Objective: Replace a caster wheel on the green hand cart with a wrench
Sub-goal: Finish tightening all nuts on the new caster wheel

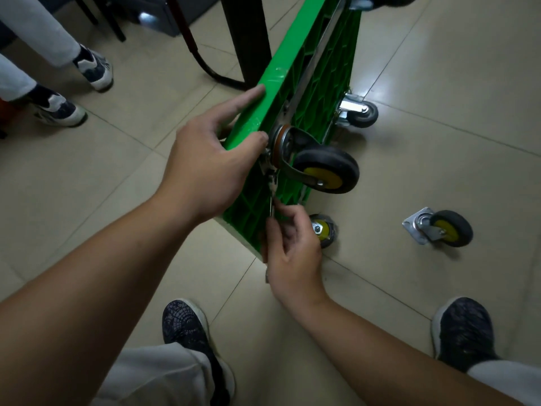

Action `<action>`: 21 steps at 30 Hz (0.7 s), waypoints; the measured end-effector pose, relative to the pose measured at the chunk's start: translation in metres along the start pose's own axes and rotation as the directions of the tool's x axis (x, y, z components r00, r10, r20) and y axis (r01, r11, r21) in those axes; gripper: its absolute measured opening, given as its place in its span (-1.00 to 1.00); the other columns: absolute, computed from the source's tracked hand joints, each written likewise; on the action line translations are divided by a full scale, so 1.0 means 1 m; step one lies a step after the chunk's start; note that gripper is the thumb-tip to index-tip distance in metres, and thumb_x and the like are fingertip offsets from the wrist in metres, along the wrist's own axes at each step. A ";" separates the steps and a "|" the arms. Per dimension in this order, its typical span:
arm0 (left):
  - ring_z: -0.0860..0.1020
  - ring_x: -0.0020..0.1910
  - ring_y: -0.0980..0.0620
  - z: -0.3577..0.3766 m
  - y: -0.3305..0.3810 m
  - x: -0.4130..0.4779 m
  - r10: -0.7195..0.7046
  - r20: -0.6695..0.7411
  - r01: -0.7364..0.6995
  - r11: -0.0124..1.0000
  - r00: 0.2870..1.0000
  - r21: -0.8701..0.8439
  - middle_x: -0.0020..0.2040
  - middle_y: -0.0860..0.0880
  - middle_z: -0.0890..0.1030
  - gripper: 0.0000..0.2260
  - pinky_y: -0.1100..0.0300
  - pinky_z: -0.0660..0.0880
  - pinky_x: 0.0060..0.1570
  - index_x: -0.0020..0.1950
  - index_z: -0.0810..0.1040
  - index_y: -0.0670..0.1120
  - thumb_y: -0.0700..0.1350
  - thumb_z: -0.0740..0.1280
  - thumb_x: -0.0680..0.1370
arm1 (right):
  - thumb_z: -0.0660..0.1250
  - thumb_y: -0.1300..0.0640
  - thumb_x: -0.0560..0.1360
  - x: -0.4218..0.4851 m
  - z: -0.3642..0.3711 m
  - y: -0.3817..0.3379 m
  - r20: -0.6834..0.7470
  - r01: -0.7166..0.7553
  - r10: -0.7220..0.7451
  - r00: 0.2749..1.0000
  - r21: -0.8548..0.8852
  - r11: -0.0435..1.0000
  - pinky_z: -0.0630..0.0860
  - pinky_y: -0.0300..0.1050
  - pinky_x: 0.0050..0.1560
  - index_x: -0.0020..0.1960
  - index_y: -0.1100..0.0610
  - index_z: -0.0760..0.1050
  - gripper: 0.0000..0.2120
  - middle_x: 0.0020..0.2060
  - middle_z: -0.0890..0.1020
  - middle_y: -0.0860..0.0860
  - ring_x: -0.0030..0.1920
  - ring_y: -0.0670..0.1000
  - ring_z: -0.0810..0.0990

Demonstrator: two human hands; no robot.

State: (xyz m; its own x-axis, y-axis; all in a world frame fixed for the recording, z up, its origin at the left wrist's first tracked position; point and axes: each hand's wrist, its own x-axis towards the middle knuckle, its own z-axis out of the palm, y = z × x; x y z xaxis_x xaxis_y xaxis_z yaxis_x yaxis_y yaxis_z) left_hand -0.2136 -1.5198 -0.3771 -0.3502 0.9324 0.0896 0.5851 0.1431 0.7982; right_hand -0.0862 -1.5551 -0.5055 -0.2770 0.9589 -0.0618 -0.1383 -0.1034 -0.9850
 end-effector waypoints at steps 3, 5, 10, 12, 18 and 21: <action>0.50 0.30 0.28 0.001 0.000 0.002 0.018 -0.014 -0.017 0.999 1.000 0.028 0.42 0.22 0.51 -0.51 0.14 0.52 0.28 0.44 0.47 0.33 0.11 0.36 0.50 | 0.26 0.20 0.65 -0.002 0.004 -0.041 -0.022 -0.242 0.248 0.968 0.161 0.957 0.48 -0.12 -0.40 0.10 0.06 0.47 -0.93 -0.35 0.66 0.05 -0.40 -0.01 0.57; 0.52 0.24 0.27 0.001 0.001 0.001 0.026 -0.019 -0.025 0.999 0.999 0.033 0.40 0.21 0.54 -0.51 0.10 0.52 0.29 0.43 0.47 0.36 0.14 0.34 0.48 | 0.26 0.23 0.64 0.005 0.008 -0.064 -0.027 -0.389 0.417 0.908 0.310 0.867 0.47 -0.16 -0.45 0.12 0.16 0.47 -0.93 -0.42 0.63 0.09 -0.46 0.01 0.52; 0.59 0.20 0.15 -0.001 0.004 -0.002 0.027 -0.011 -0.027 0.999 1.000 0.027 0.35 0.21 0.57 -0.51 -0.03 0.56 0.27 0.41 0.46 0.40 0.16 0.35 0.47 | 0.23 0.28 0.63 0.003 0.008 -0.085 -0.035 -0.432 0.479 0.877 0.379 0.819 0.41 -0.22 -0.53 0.13 0.23 0.46 -0.89 -0.44 0.60 0.09 -0.52 -0.04 0.48; 0.59 0.18 0.16 -0.002 0.004 -0.002 0.024 -0.007 -0.024 0.999 1.000 0.023 0.36 0.21 0.56 -0.51 0.00 0.58 0.23 0.41 0.46 0.40 0.16 0.35 0.47 | 0.23 0.25 0.62 -0.010 -0.001 -0.070 -0.101 -0.264 0.286 0.953 0.184 0.947 0.39 -0.17 -0.52 0.11 0.14 0.46 -0.91 -0.45 0.61 0.06 -0.51 -0.03 0.47; 0.53 0.28 0.20 -0.002 0.002 0.001 0.028 -0.005 -0.028 0.999 1.000 0.026 0.42 0.21 0.51 -0.52 -0.04 0.57 0.25 0.43 0.47 0.37 0.12 0.37 0.50 | 0.27 0.27 0.61 0.011 -0.047 0.002 0.170 0.418 -0.385 0.907 -0.462 0.782 0.61 -0.15 0.12 0.29 0.27 0.48 -0.74 0.06 0.65 0.10 0.04 -0.02 0.65; 0.49 0.35 0.21 -0.002 0.002 0.001 0.019 0.001 -0.019 1.000 1.000 0.014 0.40 0.25 0.49 -0.52 -0.03 0.54 0.30 0.45 0.47 0.31 0.08 0.38 0.52 | 0.28 0.36 0.59 0.028 -0.050 0.024 0.204 0.516 -0.487 0.849 -0.517 0.683 0.47 -0.24 0.30 0.30 0.37 0.47 -0.72 0.15 0.63 0.21 0.15 0.03 0.61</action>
State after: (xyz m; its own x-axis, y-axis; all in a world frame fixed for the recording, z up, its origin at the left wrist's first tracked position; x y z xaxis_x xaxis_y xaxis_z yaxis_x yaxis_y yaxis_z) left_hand -0.2142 -1.5195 -0.3739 -0.3386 0.9352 0.1041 0.6021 0.1303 0.7877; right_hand -0.0499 -1.5179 -0.5387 -0.3619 0.8106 0.4604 0.2542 0.5610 -0.7878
